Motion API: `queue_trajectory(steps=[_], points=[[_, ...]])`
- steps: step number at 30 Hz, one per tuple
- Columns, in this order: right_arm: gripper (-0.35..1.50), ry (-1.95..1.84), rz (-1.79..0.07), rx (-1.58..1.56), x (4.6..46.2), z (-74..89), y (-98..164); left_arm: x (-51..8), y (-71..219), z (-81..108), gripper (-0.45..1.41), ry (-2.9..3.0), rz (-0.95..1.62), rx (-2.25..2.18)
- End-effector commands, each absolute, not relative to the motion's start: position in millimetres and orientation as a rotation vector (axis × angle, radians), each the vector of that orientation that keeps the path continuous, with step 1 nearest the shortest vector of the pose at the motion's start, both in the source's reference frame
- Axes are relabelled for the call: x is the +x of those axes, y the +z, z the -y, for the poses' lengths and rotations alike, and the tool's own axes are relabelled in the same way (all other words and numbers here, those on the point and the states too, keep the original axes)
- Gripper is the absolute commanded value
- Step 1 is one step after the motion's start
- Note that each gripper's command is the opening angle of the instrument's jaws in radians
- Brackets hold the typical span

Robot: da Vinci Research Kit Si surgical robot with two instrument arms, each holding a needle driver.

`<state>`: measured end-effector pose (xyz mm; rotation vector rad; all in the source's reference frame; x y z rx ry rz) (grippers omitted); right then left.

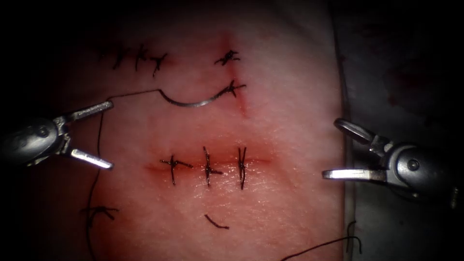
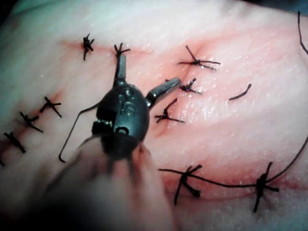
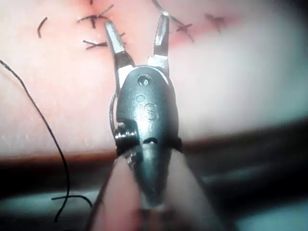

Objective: Wound Closure
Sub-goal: Wound closure complete.

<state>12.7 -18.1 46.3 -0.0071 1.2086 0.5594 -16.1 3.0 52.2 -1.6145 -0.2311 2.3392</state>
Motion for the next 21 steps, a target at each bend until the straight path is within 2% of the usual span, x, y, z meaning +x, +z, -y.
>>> queue_trajectory(steps=[1, 16, 21], points=[[1.38, 0.559, -1.212, -0.003, 13.3, 17.4, 46.4, -16.6, 52.9, -3.3, 0.52, 2.34, 0.229, -1.616], [1.33, 0.556, -1.213, -0.011, 14.1, 17.7, 47.1, -17.1, 53.0, -2.5, 0.51, 2.346, 0.214, -1.607], [1.37, 0.553, -1.219, -0.018, 14.6, 18.5, 46.9, -17.2, 52.8, -2.4, 0.51, 2.347, 0.211, -1.603]])
